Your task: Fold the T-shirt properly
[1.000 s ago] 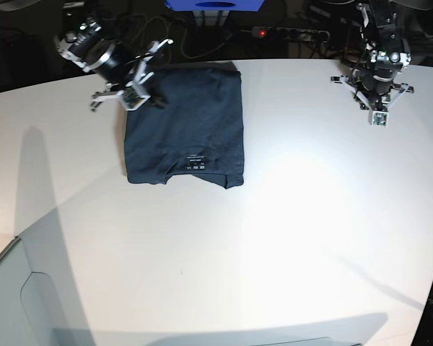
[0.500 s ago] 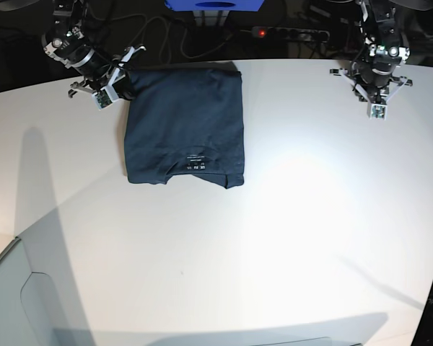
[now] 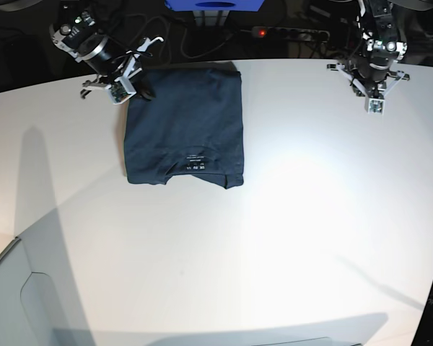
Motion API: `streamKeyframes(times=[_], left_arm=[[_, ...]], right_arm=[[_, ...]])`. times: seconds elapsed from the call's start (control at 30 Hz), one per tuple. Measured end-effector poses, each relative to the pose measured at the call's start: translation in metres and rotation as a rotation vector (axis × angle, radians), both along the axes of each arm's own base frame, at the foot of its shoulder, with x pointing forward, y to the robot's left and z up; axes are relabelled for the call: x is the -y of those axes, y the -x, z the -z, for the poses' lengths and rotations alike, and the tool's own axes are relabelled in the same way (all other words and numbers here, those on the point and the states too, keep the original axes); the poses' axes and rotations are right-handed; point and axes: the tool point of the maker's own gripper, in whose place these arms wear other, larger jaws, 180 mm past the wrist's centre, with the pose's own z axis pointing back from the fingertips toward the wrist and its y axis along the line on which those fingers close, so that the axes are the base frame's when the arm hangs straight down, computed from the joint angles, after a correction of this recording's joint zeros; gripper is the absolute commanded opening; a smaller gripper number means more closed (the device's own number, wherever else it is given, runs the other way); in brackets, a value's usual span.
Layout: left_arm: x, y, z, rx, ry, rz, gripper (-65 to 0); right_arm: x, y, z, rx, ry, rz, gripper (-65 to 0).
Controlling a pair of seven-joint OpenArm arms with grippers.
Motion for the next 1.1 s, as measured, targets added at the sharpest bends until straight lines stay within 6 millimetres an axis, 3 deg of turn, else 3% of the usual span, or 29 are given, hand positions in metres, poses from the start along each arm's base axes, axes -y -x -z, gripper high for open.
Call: streamKeyframes(times=[0.1,0.2,0.63,0.73,0.97,1.1], left_arm=[[0.000,0.000,0.000,0.001,0.000,0.000,-65.0],[0.000,0.000,0.000,0.001,0.001,0.000,-65.0],[0.000,0.001,0.000,-0.003,0.000,0.000,-65.0],[0.000,0.001,0.001,-0.005,0.000,-0.001,-65.0],[0.003,0.016,0.000,-0.034,-0.004,0.004,-65.0],[0.007,0.036,-0.012,-0.034,-0.013,-0.004,-65.0]], right_arm=[[-0.004,0.012,0.027,-0.088,-0.015,-0.005,-65.0],[-0.001,0.005,0.038,-0.101,-0.023,0.004,-65.0],[0.031,0.000,0.040,-0.093,0.043,0.031,-65.0],[0.030,-0.001,0.032,-0.073,0.055,0.023,-65.0],[0.021,0.003,-0.011,0.024,0.078,-0.013,-65.0],[0.015,0.024,-0.019,0.000,0.070,-0.004,-65.0]])
